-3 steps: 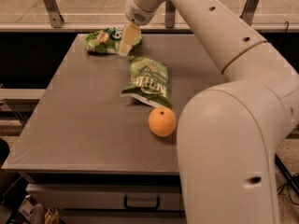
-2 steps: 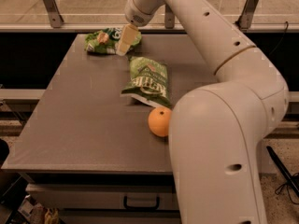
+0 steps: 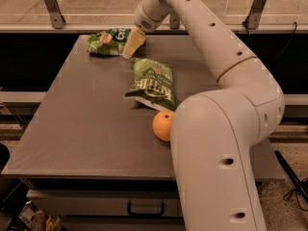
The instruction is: Pick green rice chip bag
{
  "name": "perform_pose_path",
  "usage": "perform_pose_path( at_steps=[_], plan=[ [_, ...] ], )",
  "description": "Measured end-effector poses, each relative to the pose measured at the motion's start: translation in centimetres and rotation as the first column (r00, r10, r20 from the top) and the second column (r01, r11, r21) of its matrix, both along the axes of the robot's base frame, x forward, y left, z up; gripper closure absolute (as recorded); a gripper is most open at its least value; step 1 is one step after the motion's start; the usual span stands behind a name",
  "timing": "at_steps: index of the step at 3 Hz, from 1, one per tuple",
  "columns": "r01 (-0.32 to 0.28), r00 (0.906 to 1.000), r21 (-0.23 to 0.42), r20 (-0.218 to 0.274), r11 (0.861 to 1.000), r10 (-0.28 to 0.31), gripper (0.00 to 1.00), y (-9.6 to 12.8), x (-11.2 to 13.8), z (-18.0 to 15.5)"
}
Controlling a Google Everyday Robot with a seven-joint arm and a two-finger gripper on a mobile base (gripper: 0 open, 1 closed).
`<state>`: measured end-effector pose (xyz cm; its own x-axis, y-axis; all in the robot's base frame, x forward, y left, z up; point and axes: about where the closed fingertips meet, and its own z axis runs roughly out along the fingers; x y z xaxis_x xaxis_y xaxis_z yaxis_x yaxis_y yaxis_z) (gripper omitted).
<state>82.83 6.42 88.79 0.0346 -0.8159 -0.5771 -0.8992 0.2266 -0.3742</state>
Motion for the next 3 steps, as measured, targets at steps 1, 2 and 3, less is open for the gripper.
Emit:
perform_pose_path(
  at_steps=[1, 2, 3],
  plan=[
    [0.026, 0.9996, 0.027, -0.013, 0.999, -0.025, 0.0, -0.4, 1.1, -0.9],
    [0.02, 0.9996, 0.05, -0.019, 0.999, -0.019, 0.0, 0.3, 1.6, -1.4],
    [-0.011, 0.9996, 0.08, -0.025, 0.997, 0.013, 0.0, 2.0, 1.7, -2.0]
  ],
)
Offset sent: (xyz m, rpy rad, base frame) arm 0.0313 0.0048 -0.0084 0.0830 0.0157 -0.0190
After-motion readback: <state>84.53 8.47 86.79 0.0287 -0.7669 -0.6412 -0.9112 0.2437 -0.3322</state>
